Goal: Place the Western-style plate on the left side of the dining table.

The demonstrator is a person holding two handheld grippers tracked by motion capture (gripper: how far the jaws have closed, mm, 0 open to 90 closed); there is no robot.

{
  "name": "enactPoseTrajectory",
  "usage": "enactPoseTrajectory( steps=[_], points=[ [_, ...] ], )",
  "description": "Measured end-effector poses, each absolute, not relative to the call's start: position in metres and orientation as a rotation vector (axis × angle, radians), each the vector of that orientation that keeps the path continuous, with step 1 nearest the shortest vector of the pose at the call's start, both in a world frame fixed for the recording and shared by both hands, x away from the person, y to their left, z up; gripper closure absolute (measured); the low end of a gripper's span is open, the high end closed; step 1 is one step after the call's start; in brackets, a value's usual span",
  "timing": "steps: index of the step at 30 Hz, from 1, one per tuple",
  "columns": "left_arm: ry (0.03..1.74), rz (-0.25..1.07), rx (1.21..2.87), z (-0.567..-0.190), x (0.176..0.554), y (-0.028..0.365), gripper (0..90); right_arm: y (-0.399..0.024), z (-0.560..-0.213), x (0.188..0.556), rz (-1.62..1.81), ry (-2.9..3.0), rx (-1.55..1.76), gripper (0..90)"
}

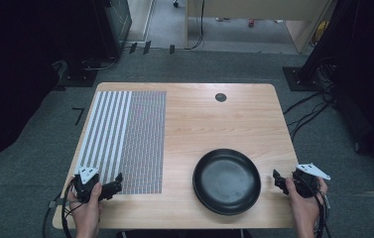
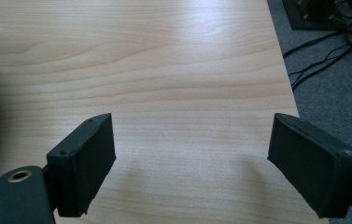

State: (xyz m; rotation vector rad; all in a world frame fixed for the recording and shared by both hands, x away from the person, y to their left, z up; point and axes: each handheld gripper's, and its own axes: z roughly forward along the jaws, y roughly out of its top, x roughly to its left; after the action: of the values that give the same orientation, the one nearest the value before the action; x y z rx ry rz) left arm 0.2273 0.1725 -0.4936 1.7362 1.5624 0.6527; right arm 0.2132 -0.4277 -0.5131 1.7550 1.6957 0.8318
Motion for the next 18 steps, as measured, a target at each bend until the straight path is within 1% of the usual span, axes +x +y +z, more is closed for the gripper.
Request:
enactPoseTrajectory(
  steps=[11, 18],
  points=[
    [1.501, 0.632, 1.773, -0.49, 0.23, 0.149, 3.0, -0.416, -0.505, 0.21, 0.872, 1.691, 1.722, 14.4],
    [1.469, 0.613, 1.79, -0.489, 0.232, 0.136, 3.0, -0.414, -0.502, 0.207, 0.895, 1.675, 1.718, 16.2]
  ],
)
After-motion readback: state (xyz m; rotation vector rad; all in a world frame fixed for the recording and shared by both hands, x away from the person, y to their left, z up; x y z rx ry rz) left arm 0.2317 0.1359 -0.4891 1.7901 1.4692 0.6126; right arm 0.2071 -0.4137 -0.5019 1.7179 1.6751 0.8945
